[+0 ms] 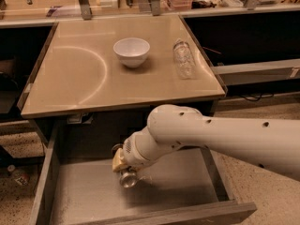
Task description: Place redbull can into top drawer
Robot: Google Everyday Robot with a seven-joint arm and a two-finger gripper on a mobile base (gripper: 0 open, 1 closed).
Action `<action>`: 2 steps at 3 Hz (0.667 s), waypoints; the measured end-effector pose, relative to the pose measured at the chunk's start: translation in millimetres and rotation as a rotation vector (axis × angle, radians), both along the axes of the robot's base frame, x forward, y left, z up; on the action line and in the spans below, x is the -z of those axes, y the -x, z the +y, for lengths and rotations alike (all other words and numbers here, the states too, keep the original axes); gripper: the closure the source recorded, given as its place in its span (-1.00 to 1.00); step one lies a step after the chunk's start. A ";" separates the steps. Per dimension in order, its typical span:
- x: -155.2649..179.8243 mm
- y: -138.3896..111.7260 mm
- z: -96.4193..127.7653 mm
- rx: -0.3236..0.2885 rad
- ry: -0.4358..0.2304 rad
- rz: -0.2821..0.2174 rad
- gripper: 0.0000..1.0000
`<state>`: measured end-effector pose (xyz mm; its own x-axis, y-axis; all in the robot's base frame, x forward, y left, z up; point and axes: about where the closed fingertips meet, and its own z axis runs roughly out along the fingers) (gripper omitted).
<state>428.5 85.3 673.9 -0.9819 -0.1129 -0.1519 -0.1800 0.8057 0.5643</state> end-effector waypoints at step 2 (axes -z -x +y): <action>63.6 -3.1 -13.3 0.100 -0.004 0.050 1.00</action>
Offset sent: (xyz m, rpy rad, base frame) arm 0.0036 -0.0207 -0.0951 0.0022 0.0783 -0.1514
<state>431.7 72.0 610.3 -0.9947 -0.0131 -0.1023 -0.0697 0.8162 0.5736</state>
